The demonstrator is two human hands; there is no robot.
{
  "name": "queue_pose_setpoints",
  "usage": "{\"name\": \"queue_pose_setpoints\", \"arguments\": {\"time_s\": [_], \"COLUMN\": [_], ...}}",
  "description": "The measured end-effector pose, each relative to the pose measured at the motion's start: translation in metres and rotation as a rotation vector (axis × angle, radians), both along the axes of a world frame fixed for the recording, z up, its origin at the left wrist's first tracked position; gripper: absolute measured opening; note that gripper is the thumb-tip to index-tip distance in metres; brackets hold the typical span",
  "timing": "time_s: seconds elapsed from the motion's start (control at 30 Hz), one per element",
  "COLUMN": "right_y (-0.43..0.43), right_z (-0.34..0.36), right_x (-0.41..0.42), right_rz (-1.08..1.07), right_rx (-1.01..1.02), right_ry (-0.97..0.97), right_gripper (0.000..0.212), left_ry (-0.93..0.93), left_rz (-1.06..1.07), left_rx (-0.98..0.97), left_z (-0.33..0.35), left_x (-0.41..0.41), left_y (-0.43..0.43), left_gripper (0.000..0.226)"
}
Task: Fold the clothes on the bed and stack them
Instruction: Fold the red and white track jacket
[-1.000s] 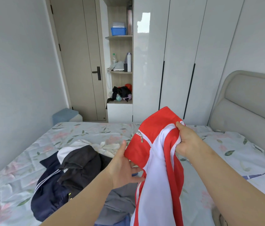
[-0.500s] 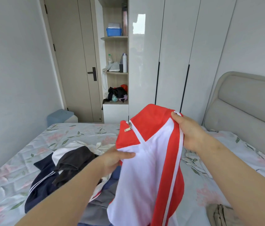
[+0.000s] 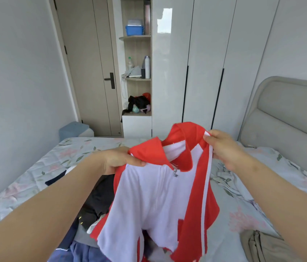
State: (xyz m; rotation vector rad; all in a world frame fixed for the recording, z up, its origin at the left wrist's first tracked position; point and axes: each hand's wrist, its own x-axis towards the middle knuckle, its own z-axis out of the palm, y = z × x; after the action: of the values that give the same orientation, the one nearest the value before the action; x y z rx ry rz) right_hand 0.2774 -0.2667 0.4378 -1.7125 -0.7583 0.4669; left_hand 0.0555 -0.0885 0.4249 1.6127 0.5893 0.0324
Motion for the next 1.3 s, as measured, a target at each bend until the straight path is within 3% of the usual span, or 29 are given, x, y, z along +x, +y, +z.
{"name": "queue_pose_setpoints", "arguments": {"time_s": [0.13, 0.2, 0.3, 0.4, 0.5, 0.57, 0.67, 0.77, 0.83, 0.9, 0.97, 1.03, 1.13, 1.3], "right_y": [-0.002, -0.002, -0.005, -0.015, -0.032, -0.044, -0.055, -0.064, -0.069, -0.074, -0.08, -0.086, -0.092, -0.103], "right_z": [-0.005, -0.008, -0.022, -0.025, -0.021, -0.021, -0.029, -0.036, -0.042, -0.045, -0.047, -0.049, -0.048, -0.023], "right_x": [0.004, 0.005, 0.007, 0.004, 0.003, 0.007, 0.024, 0.038, 0.045, 0.049, 0.05, 0.047, 0.037, 0.007], "right_rz": [0.009, 0.016, 0.015, 0.013, 0.225, 0.325, 0.219, 0.119, 0.059, 0.002, -0.032, -0.015, 0.002, -0.086], "right_rx": [0.032, 0.011, -0.055, -0.072, -0.068, -0.104, -0.148, -0.217, -0.247, -0.219, -0.179, -0.112, -0.009, 0.113], "right_ry": [0.061, 0.072, 0.014, -0.091, -0.044, -0.034, -0.151, -0.317, -0.4, -0.409, -0.343, -0.18, 0.024, -0.057], "right_gripper": [0.022, 0.023, 0.026, 0.029, 0.01, 0.005, 0.016, 0.023, 0.025, 0.027, 0.028, 0.029, 0.028, 0.026], "left_ry": [-0.203, -0.225, -0.079, -0.055, -0.086, -0.028, 0.212, 0.345, 0.242, 0.022, -0.133, -0.161, -0.188, -0.203], "left_rz": [0.077, 0.082, 0.185, 0.313, 0.323, 0.212, 0.027, 0.09, 0.199, 0.288, 0.374, 0.448, 0.525, 0.54], "left_rx": [-0.162, -0.15, 0.171, 0.522, 0.575, 0.533, 0.552, 0.776, 0.774, 0.517, 0.307, 0.246, 0.304, 0.572], "left_z": [0.006, 0.009, 0.01, 0.012, 0.016, 0.017, 0.019, 0.023, 0.019, 0.01, 0.001, -0.005, -0.005, 0.018], "left_x": [-0.003, -0.003, 0.0, 0.007, 0.008, 0.003, -0.004, -0.003, 0.0, 0.0, -0.001, -0.004, -0.011, -0.037], "left_y": [0.005, 0.008, 0.004, -0.005, -0.012, -0.014, -0.022, -0.033, -0.041, -0.048, -0.06, -0.071, -0.084, -0.099], "left_gripper": [0.07, 0.062, 0.047, 0.019, 0.016, 0.009, 0.009, 0.022, 0.026, 0.022, 0.019, 0.02, 0.023, 0.025]}}
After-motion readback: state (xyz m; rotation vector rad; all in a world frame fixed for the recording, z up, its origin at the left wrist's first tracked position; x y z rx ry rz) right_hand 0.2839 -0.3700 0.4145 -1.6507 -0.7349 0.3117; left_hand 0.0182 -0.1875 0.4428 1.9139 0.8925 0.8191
